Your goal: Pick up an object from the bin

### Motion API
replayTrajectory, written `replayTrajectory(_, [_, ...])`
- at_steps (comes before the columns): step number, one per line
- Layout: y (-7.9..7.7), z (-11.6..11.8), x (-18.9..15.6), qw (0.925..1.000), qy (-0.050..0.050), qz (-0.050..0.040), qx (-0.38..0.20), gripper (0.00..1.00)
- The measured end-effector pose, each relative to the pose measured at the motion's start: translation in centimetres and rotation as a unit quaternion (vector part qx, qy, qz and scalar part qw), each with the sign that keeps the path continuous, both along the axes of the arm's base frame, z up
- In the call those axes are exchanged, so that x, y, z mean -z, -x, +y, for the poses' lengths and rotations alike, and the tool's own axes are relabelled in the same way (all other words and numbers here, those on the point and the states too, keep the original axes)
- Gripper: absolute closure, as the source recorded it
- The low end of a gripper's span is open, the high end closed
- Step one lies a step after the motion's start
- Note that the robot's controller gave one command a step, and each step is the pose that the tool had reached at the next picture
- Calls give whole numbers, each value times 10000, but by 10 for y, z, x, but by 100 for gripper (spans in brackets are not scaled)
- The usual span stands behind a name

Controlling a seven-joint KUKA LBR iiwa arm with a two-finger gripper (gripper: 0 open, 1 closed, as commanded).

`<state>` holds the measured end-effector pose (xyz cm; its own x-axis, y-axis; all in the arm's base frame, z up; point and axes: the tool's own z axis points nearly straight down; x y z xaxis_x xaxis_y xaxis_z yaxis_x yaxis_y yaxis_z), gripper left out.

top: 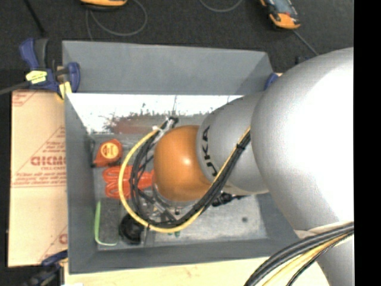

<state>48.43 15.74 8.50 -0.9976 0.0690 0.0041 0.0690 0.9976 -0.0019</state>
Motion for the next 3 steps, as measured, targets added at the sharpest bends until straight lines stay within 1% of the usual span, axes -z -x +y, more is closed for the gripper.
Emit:
replayTrajectory(1, [0, 0, 0, 10000, -1, 0, 4, 100])
replayTrajectory(2, [5, 7, -45, 9999, 2, 5, 137, 100])
replayTrajectory(3, [-33, 21, 18, 9989, -12, -28, 470, 0])
